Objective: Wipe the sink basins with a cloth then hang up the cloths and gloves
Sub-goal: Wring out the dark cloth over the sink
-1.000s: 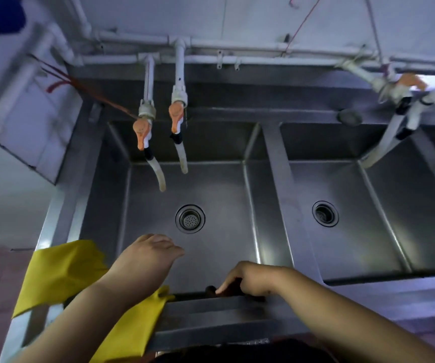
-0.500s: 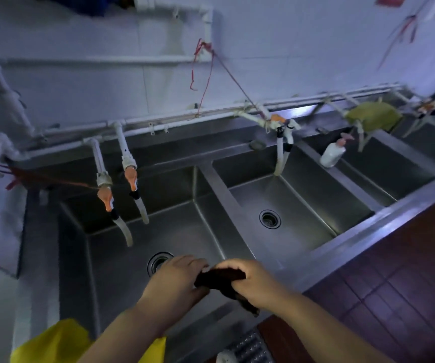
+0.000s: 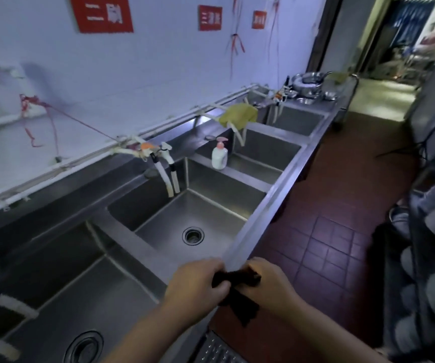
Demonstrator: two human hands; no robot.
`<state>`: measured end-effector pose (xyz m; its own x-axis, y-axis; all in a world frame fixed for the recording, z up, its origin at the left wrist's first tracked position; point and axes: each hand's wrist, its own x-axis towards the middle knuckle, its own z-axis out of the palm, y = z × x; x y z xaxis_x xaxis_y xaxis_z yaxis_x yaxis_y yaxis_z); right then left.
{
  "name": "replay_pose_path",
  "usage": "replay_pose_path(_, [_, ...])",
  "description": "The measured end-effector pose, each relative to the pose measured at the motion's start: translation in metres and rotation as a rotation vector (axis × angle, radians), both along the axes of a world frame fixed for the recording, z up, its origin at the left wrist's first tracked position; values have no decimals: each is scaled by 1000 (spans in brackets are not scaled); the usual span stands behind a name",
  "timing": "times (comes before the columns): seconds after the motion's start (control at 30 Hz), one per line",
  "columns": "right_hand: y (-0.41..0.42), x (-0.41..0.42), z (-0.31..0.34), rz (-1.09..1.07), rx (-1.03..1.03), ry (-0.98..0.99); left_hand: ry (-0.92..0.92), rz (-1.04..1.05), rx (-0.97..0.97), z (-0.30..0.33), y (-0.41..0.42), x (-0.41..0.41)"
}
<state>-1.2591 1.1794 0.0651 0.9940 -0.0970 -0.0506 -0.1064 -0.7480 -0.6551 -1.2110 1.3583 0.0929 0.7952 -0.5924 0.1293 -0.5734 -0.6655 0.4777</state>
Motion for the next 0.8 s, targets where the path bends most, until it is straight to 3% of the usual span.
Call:
replay_pose_path(0.3, [-202,43,-16,-219,-12,-17,111,-40,-84,4,-203,66])
replay_pose_path(0.8, [-451,143,-1,-356,368,-123,202,20,-198,-4,-427,200])
